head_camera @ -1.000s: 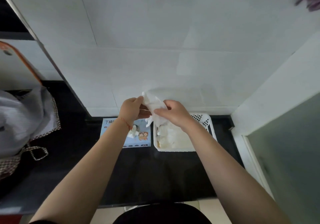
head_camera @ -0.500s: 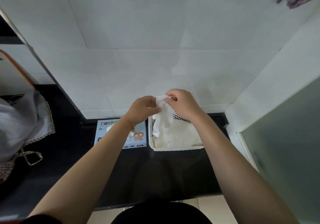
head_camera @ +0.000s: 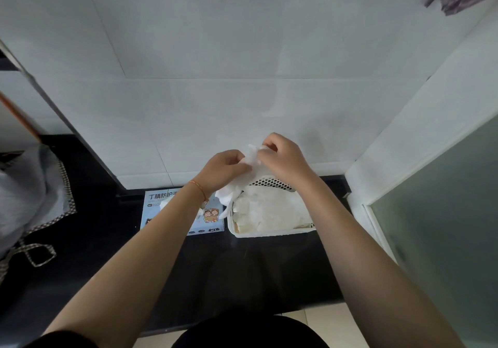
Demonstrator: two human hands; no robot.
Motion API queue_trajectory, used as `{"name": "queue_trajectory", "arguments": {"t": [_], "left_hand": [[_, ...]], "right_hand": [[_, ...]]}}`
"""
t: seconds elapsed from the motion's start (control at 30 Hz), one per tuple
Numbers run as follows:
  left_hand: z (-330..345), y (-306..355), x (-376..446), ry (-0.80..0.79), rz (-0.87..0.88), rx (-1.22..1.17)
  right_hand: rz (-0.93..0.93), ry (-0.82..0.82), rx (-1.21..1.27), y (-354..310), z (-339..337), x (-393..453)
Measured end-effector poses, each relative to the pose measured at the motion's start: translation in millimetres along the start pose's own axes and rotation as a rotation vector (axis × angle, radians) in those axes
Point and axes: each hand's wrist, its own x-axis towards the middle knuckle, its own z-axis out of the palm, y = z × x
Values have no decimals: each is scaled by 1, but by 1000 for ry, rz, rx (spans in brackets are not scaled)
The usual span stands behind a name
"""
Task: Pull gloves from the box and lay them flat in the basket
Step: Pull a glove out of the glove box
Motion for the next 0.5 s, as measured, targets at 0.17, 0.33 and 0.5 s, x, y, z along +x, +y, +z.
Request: {"name": "queue_trajectory", "arguments": {"t": [0.17,0.33,0.5], "left_hand": [[1,-28,-2,-206,-154,-146],[-17,-48,-2,-143,-259,-172],[-48,-48,3,-148,-210,-220]], "right_hand": [[41,68,80,1,3,3],[111,53,96,13,13,7],[264,2,263,29,27,9]]}}
